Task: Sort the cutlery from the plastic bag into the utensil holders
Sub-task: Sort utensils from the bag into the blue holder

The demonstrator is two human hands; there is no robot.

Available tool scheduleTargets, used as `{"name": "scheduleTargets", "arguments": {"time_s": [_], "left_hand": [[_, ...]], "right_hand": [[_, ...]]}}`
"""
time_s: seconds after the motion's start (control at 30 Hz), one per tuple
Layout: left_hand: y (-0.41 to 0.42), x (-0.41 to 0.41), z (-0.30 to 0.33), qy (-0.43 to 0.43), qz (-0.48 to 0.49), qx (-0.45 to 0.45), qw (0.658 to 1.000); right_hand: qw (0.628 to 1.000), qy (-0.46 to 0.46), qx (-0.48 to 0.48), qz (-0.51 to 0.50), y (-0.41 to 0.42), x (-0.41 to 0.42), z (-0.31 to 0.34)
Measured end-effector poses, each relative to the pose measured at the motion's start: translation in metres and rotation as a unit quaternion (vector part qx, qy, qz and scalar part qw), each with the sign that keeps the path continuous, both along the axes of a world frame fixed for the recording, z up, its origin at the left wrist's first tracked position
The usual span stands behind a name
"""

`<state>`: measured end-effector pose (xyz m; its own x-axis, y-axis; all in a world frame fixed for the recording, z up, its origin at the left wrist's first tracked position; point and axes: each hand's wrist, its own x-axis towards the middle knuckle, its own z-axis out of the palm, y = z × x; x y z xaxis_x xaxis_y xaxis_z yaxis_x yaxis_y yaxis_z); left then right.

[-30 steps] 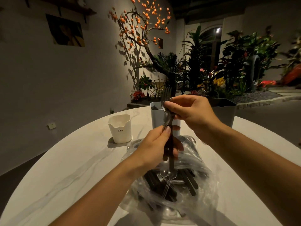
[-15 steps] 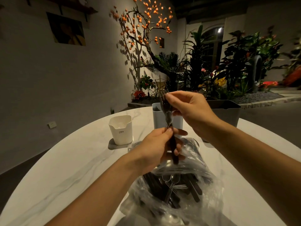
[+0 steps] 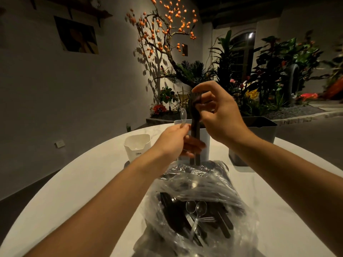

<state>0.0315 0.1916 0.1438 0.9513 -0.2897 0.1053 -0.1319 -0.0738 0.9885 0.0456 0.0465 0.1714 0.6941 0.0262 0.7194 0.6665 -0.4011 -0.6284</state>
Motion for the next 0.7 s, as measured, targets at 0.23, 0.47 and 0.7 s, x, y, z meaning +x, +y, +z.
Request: {"name": "scheduleTargets", "arguments": {"time_s": [0.23, 0.47, 0.7], "left_hand": [[-0.007, 0.034, 0.022, -0.013, 0.013, -0.083, 0.996], [-0.015, 0.081, 0.043, -0.019, 0.025, -0.101, 0.994], [-0.019, 0.124, 0.020, 0.012, 0.048, -0.009, 0.999]], "right_hand": [[0.973, -0.188, -0.101, -0.090, -0.002, 0.018, 0.021], [0.938, -0.274, -0.158, -0.140, -0.010, 0.059, 0.035], [0.938, -0.226, -0.203, -0.167, -0.014, 0.103, 0.005]]}}
